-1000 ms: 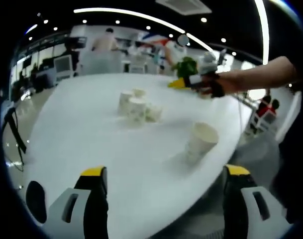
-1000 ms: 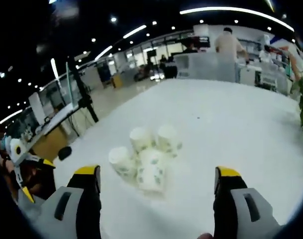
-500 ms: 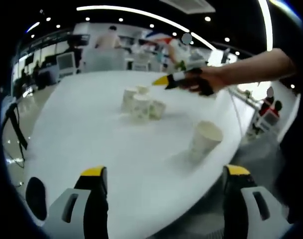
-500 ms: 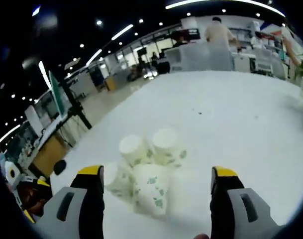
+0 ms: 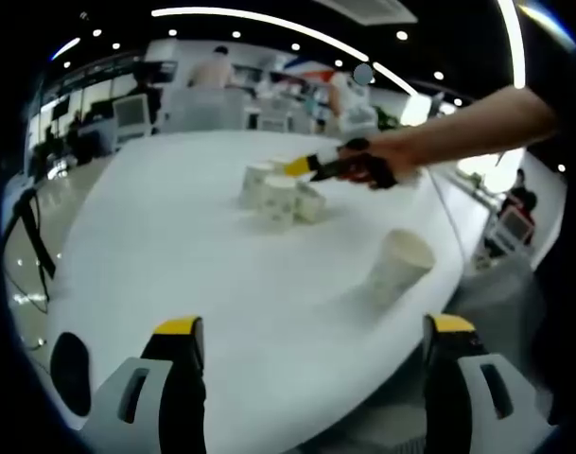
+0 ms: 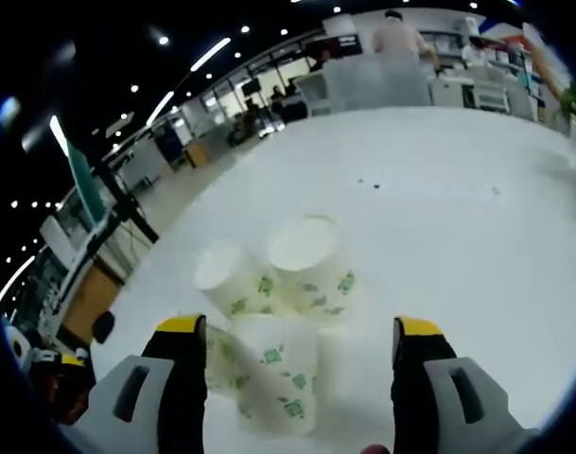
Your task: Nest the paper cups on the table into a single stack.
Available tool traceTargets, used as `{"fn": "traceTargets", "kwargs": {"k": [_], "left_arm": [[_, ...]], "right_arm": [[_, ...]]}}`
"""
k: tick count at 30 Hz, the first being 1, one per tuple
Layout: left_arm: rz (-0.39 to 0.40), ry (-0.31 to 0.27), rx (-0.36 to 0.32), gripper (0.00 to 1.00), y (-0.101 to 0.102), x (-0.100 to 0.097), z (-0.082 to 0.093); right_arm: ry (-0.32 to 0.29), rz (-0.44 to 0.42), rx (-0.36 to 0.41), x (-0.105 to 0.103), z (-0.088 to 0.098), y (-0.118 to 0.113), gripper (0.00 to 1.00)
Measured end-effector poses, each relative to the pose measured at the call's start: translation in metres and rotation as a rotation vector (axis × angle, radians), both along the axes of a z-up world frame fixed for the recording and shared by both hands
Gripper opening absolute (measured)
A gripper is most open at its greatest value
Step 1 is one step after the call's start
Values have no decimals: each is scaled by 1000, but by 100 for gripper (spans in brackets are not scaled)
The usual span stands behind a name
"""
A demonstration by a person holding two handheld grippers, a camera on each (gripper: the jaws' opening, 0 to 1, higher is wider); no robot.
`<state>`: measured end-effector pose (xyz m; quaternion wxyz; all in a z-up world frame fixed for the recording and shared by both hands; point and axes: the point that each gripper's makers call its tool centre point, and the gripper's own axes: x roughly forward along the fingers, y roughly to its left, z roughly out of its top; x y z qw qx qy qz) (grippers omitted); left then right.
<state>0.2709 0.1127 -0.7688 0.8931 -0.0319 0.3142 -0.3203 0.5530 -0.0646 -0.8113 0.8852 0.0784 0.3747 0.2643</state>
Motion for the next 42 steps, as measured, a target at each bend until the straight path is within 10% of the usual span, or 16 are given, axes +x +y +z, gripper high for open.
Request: {"fn": "traceTargets", "kwargs": {"k": [42], "left_arm": [[23, 15, -6, 94, 12, 0, -7]], "right_arm": [[147, 172, -15, -18, -10, 23, 39]]}}
